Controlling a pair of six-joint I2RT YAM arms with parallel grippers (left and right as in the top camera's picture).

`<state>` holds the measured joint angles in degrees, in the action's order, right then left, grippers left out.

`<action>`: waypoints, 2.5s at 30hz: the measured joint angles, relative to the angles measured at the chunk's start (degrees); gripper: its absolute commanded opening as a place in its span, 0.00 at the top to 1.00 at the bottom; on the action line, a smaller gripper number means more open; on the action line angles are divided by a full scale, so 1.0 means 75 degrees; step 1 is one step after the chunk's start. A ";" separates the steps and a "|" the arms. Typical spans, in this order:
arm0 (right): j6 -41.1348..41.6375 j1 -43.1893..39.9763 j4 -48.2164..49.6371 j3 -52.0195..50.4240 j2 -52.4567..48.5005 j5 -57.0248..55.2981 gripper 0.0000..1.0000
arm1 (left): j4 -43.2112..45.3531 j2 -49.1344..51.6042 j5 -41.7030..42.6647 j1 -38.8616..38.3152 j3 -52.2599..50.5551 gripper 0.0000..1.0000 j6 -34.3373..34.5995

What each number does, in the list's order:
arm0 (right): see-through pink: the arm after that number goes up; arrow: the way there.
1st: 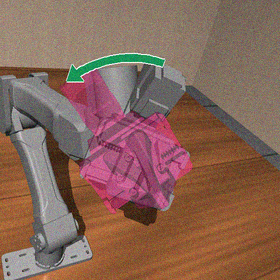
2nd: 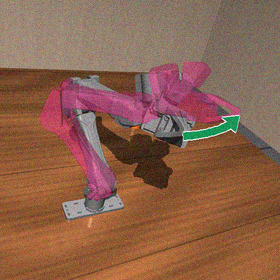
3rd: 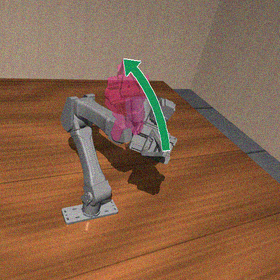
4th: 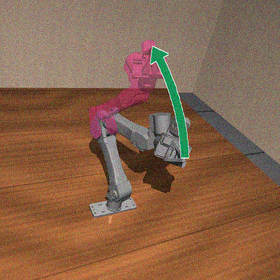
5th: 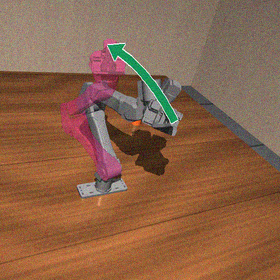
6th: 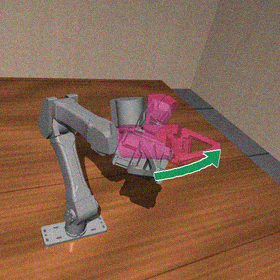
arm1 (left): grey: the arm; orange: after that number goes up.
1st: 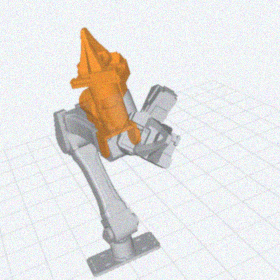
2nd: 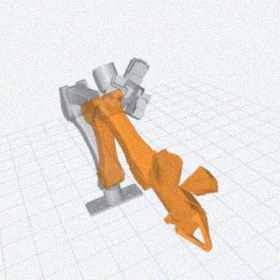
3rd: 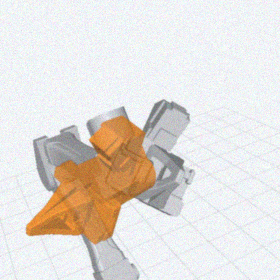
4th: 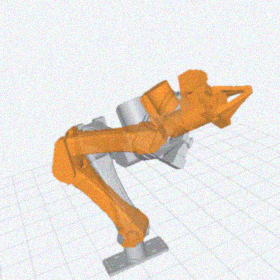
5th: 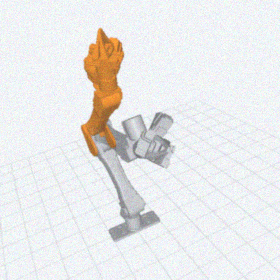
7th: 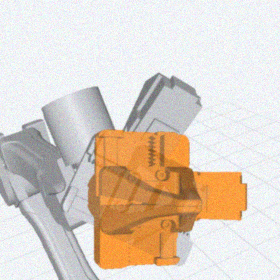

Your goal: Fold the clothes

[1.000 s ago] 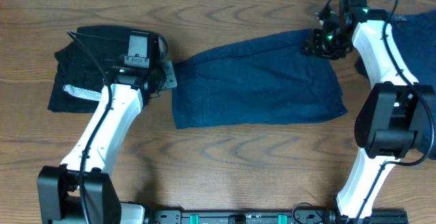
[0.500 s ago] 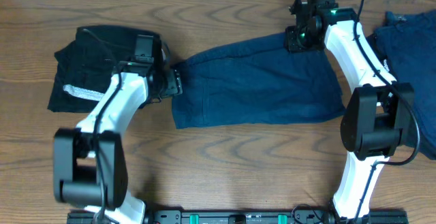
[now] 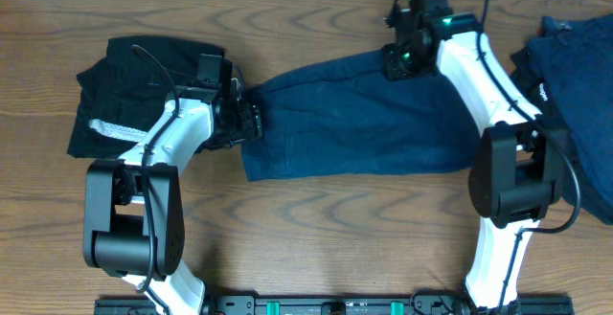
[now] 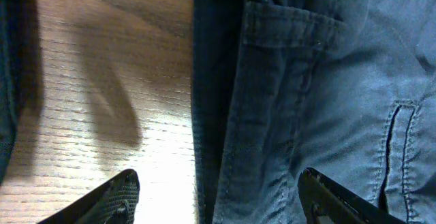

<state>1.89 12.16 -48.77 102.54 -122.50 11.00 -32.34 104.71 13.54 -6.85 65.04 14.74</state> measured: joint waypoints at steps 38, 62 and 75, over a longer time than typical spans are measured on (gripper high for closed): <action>0.0166 0.0309 -0.1285 -0.0026 0.0000 0.1903 0.96 | 0.0309 -0.0175 0.0997 -0.0044 0.0149 0.94 0.0058; 0.1912 0.1195 -0.0848 -0.1116 0.0000 0.2975 0.99 | 0.0300 -0.1207 0.0965 -0.0044 0.1125 0.94 0.0058; 0.2923 0.1568 0.1652 -0.2821 0.0000 0.3054 0.99 | 0.0294 -0.1207 0.0947 -0.0044 0.1204 0.94 0.0058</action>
<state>23.81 23.92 -36.38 81.38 -122.50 33.91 -30.13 95.66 20.64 -7.18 74.06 15.18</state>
